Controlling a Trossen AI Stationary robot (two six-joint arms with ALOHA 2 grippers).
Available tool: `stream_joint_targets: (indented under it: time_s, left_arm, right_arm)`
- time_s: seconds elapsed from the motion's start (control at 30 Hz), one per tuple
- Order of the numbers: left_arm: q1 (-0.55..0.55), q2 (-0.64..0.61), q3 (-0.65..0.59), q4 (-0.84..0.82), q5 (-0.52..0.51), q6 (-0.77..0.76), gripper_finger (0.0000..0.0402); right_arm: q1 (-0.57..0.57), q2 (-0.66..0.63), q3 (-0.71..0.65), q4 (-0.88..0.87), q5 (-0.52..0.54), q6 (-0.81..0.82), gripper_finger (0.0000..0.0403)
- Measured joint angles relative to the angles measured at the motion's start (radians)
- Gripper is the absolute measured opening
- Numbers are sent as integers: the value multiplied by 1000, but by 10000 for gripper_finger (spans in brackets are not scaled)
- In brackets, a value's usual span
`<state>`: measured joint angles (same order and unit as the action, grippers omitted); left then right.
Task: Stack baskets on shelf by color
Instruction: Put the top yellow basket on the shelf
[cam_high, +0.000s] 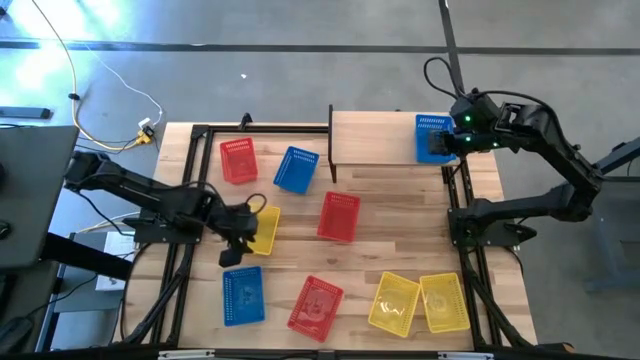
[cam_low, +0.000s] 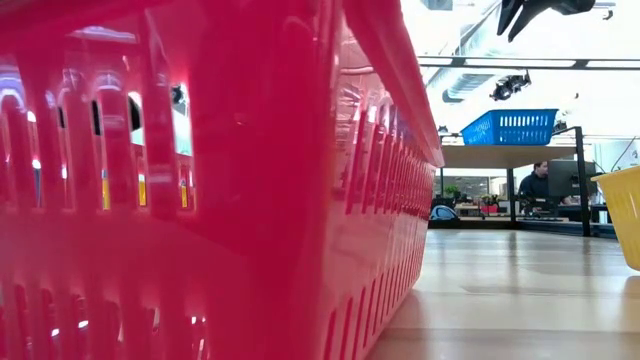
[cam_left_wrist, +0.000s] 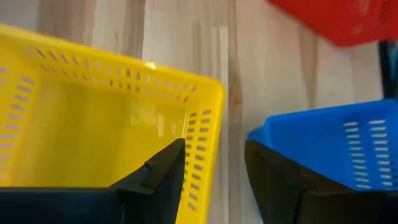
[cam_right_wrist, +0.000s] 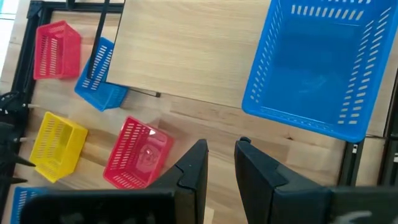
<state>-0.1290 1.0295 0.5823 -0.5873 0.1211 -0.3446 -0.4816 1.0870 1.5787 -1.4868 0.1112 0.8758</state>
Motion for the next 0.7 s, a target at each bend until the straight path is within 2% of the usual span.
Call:
stream_joint_targets:
  time_s: [0.5,0.6,0.7]
  left_arm:
    - [-17,173,0,2,-51,-32,152]
    - [-17,186,0,4,-51,-45,129]
    - [-17,186,0,11,-51,-45,87]
  right_arm:
    - [0,0,0,-1,-1,-31,66]
    - [0,0,0,-1,-1,-43,66]
    - [0,0,0,-1,-2,-45,66]
